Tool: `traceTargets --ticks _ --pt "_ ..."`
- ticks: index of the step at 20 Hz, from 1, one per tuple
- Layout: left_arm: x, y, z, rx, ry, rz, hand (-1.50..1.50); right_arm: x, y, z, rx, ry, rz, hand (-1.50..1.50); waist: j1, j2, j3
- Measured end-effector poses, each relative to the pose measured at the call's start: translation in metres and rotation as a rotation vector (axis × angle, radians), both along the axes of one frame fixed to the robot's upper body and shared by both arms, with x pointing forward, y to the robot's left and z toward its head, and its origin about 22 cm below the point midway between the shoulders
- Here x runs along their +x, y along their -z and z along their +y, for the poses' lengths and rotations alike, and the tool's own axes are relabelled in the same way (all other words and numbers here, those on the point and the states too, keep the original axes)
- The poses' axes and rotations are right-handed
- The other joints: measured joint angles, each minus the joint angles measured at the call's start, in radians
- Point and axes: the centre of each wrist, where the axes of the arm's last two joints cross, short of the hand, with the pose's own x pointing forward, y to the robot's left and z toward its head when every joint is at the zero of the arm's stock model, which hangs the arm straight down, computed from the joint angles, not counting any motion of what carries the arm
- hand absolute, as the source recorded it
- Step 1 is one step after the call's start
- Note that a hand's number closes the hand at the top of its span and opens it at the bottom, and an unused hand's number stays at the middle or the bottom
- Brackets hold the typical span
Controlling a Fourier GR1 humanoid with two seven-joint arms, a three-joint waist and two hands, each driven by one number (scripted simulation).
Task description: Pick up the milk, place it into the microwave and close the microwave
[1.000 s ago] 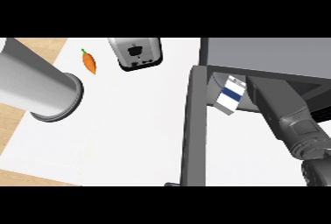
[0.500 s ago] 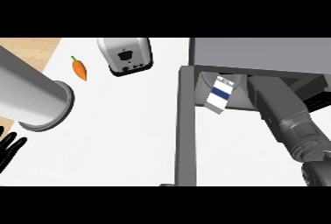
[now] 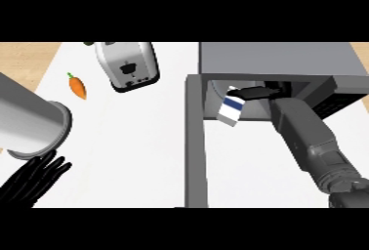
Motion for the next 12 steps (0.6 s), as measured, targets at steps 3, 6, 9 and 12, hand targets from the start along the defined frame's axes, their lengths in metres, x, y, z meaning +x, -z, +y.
traceTargets --ticks 3,6,9,12 --pt "0.003 0.006 -0.010 0.025 0.030 0.001 -1.50 -0.012 0.021 0.008 0.077 -0.038 0.005 -1.50 -0.010 -0.008 -0.002" --pt "0.011 0.005 -0.018 0.060 0.040 -0.002 -1.50 -0.028 0.044 0.016 0.133 -0.077 0.016 -1.50 -0.028 -0.016 -0.003" --pt "0.019 0.010 -0.025 0.081 0.056 -0.003 -1.50 -0.048 0.070 0.019 0.156 -0.097 0.040 -1.50 -0.044 -0.023 -0.004" --pt "0.022 0.014 -0.033 0.100 0.068 0.001 1.50 -0.074 0.098 0.025 0.144 -0.103 0.076 -1.50 -0.059 -0.030 -0.005"
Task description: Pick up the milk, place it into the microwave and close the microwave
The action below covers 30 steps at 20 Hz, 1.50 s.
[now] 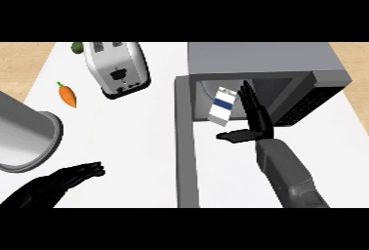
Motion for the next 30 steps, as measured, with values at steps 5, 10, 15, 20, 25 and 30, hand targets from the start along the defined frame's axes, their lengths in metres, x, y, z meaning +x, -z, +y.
traceTargets --ticks 5,10,15,20,25,30 --pt "0.018 0.004 -0.018 0.023 0.016 -0.005 1.50 -0.042 0.034 -0.029 -0.040 0.035 0.043 -1.50 -0.019 -0.002 -0.001" --pt "0.032 0.007 -0.035 0.083 0.029 -0.003 1.50 -0.082 0.054 -0.051 -0.056 0.082 0.051 -1.50 -0.035 -0.005 -0.003" --pt "0.050 0.013 -0.059 0.143 0.086 -0.025 1.50 -0.126 0.063 -0.086 -0.052 0.130 0.042 -1.50 -0.042 -0.002 -0.004" --pt "0.066 0.027 -0.090 0.181 0.130 -0.048 1.50 -0.173 0.057 -0.124 -0.062 0.164 0.024 -1.50 -0.041 0.003 -0.004" --pt "0.072 0.043 -0.128 0.191 0.157 -0.090 1.50 -0.210 0.034 -0.151 -0.051 0.176 -0.007 -1.50 -0.029 0.008 -0.003" --pt "0.061 0.063 -0.173 0.191 0.212 -0.105 1.50 -0.234 0.002 -0.158 -0.036 0.151 -0.070 -1.50 -0.024 0.010 -0.002"
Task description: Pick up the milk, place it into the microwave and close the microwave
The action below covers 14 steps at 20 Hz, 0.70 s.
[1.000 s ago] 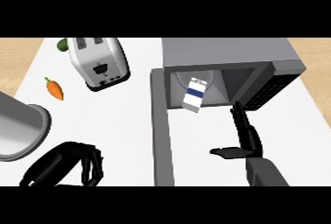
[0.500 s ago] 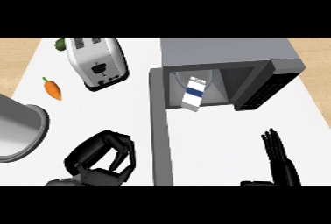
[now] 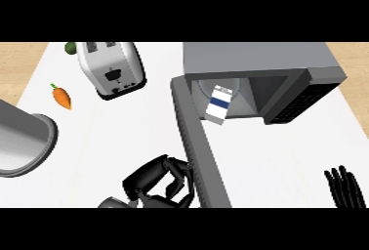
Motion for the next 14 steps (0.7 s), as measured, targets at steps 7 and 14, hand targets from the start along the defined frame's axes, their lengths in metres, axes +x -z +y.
traceTargets --ticks 7,14 --pt "-0.021 0.017 -0.056 0.033 0.034 0.031 1.50 -0.009 -0.051 0.009 0.062 -0.122 -0.069 -1.50 -0.007 0.004 0.000" --pt "-0.021 0.014 -0.091 0.062 -0.053 -0.002 1.50 -0.009 -0.096 0.021 0.088 -0.249 -0.121 -1.50 -0.026 0.011 0.000"
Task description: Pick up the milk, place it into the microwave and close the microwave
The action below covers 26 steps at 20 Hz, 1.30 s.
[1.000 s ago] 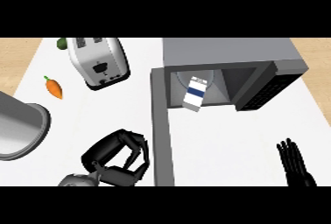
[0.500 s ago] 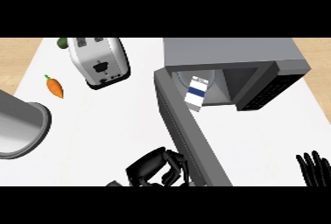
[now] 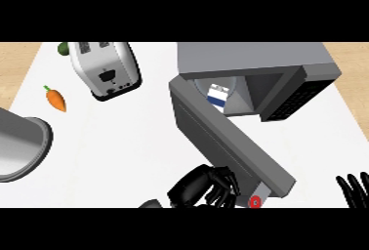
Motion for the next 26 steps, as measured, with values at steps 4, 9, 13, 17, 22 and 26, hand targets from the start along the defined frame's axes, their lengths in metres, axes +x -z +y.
traceTargets --ticks 4,9,13,17,22,26 --pt "0.003 -0.001 -0.011 0.009 -0.057 -0.034 1.50 0.001 -0.021 0.007 -0.005 -0.068 -0.025 -1.50 -0.020 0.004 0.000" --pt "0.014 -0.010 -0.021 0.020 -0.124 -0.058 1.50 0.007 -0.043 0.015 -0.013 -0.131 -0.036 -1.50 -0.043 0.013 0.000" --pt "0.021 -0.020 -0.032 -0.032 -0.176 -0.076 1.50 0.007 -0.055 0.020 -0.016 -0.159 -0.037 -1.50 -0.064 0.018 -0.001" --pt "0.036 -0.035 -0.040 -0.064 -0.234 -0.095 1.50 0.007 -0.065 0.026 -0.018 -0.170 -0.035 -1.50 -0.080 0.022 -0.001" --pt "0.059 -0.046 -0.045 -0.080 -0.306 -0.125 1.50 0.007 -0.078 0.030 -0.019 -0.182 -0.029 -1.50 -0.102 0.030 0.000" --pt "0.075 -0.056 -0.047 -0.092 -0.340 -0.121 1.50 0.009 -0.086 0.032 -0.018 -0.187 -0.032 -1.50 -0.114 0.038 0.000"
